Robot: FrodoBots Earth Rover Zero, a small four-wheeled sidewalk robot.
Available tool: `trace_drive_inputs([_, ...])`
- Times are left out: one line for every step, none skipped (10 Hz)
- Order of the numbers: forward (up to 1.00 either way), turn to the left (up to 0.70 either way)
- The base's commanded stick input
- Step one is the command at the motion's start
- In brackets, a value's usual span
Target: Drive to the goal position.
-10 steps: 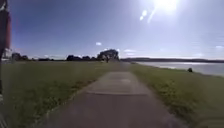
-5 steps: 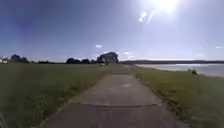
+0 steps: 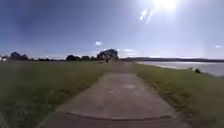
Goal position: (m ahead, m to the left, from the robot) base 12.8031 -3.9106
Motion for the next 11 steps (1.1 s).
trace_drive_inputs([0.70, 0.00])
trace_drive_inputs([0.70, 0.00])
trace_drive_inputs([0.70, 0.00])
trace_drive_inputs([0.70, 0.00])
trace_drive_inputs([0.70, 0.00])
trace_drive_inputs([0.70, 0.00])
trace_drive_inputs([0.70, 0.00])
trace_drive_inputs([0.70, 0.00])
trace_drive_inputs([0.70, -0.06])
trace_drive_inputs([0.70, -0.22])
trace_drive_inputs([0.70, -0.14])
